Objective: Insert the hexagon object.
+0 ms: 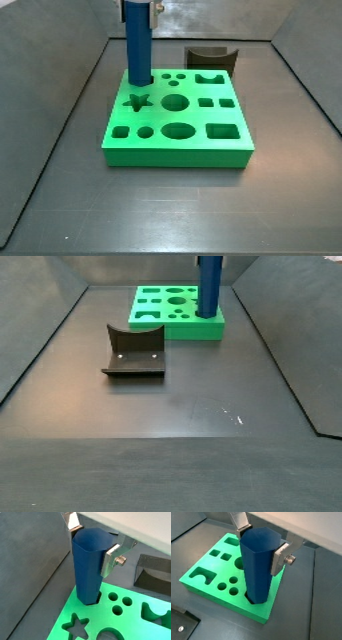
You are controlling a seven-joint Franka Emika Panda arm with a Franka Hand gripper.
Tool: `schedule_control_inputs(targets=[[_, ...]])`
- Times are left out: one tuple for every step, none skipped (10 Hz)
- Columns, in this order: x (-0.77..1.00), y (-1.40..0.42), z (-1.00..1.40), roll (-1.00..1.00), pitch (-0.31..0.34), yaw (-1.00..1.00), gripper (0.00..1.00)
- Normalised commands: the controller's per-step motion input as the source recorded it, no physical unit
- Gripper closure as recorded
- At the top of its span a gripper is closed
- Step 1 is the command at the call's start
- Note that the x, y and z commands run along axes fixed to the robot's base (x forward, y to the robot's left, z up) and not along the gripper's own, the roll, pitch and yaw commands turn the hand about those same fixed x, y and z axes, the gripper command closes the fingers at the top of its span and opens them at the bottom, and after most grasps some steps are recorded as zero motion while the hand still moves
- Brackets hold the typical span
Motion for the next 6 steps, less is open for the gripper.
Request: schedule_control_inputs(targets=[[0.16, -0.04, -0.32, 0.0, -0.009, 0.0, 1.0], [0.2, -0.11, -0.39, -0.04, -0.04, -0.03, 1.0], [0.16, -0.04, -0.4, -0.07, -0.054, -0.01, 1.0], [0.05, 0.0, -0.45, -0.1, -0.099, -0.04, 1.0], [0.0, -0.02, -0.48, -0.09, -0.129, -0.07, 1.0], [0.0, 0.0, -0.48, -0.04, -0.157, -0.03, 1.0]])
